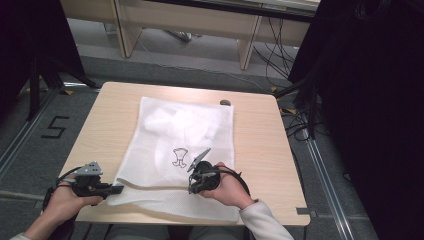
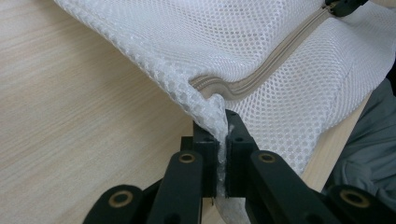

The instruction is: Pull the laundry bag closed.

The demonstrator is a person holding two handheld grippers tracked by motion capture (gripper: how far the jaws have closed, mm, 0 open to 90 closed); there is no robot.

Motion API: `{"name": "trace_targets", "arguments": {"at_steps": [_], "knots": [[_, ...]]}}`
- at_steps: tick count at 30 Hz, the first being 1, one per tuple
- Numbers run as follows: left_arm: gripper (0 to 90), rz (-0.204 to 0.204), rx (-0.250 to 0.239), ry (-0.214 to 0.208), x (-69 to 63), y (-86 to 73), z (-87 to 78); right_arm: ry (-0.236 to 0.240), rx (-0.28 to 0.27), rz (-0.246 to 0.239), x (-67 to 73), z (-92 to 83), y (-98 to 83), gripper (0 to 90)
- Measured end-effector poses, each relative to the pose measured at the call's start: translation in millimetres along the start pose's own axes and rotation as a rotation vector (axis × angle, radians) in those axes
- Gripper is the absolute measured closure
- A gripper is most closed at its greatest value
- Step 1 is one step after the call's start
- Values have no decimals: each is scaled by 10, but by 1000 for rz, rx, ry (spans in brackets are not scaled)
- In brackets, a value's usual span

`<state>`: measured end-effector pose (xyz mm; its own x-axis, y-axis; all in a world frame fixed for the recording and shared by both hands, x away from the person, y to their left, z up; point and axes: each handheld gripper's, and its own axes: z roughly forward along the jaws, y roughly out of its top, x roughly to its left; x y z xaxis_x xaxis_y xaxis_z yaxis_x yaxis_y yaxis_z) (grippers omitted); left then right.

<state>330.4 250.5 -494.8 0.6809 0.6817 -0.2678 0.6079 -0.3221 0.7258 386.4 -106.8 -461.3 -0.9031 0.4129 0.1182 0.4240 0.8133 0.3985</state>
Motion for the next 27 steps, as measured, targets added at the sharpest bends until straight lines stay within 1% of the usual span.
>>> {"name": "trace_targets", "arguments": {"at_steps": [2, 3, 4, 5, 6, 7, 11, 12, 14, 15, 17, 19, 20, 22, 23, 25, 26, 27], "knots": [[854, -3, -2, 0, -4, 0, 3, -1, 0, 3, -5, -4, -11, 825], [854, -2, -1, 2, -4, 0, 4, -4, -1, 21, 2, -2, -14, 825], [854, -3, -3, 1, -3, 0, 4, -5, 0, 16, 0, 0, -17, 825], [854, -3, -1, 1, -3, 0, 2, 2, 1, -1, -9, -1, -22, 825], [854, -1, -1, 2, -4, 0, 2, -3, 1, 10, -6, -7, -26, 825], [854, -3, -1, 1, -4, 0, 2, -5, 3, 3, -11, -7, -28, 825], [854, -1, 0, 1, -1, 0, 1, -2, 2, 15, -14, -16, -42, 825], [854, -3, -2, 1, -3, 1, 2, 2, 2, 14, -19, -20, -48, 825], [854, -2, -1, 2, -3, 1, 2, -5, 4, 4, -24, -19, -57, 825], [854, -3, -2, 1, -2, 0, 2, -3, 3, 12, -23, -23, -60, 825], [854, -2, -2, 1, 0, -1, 2, -6, 9, 13, -24, -30, -66, 825], [854, -2, -1, 3, -3, 1, 3, 2, 5, 16, -32, -35, -78, 825], [854, -2, -1, 3, -2, 0, 3, -5, 10, 21, -29, -37, -81, 825], [854, -3, -3, 1, 0, -1, 3, -8, 8, 21, -34, -39, -92, 825], [854, -2, -1, 3, -1, 0, 2, -3, 6, 11, -42, -37, -95, 825], [854, 3, 4, 8, 5, 1, -1, -5, 7, 13, -44, -40, -105, 825], [854, -2, -1, 3, 0, 0, 2, -6, 9, 21, -41, -47, -109, 825], [854, -2, 0, 4, -1, 0, 3, -3, 2, 15, -48, -42, -114, 825]]}}
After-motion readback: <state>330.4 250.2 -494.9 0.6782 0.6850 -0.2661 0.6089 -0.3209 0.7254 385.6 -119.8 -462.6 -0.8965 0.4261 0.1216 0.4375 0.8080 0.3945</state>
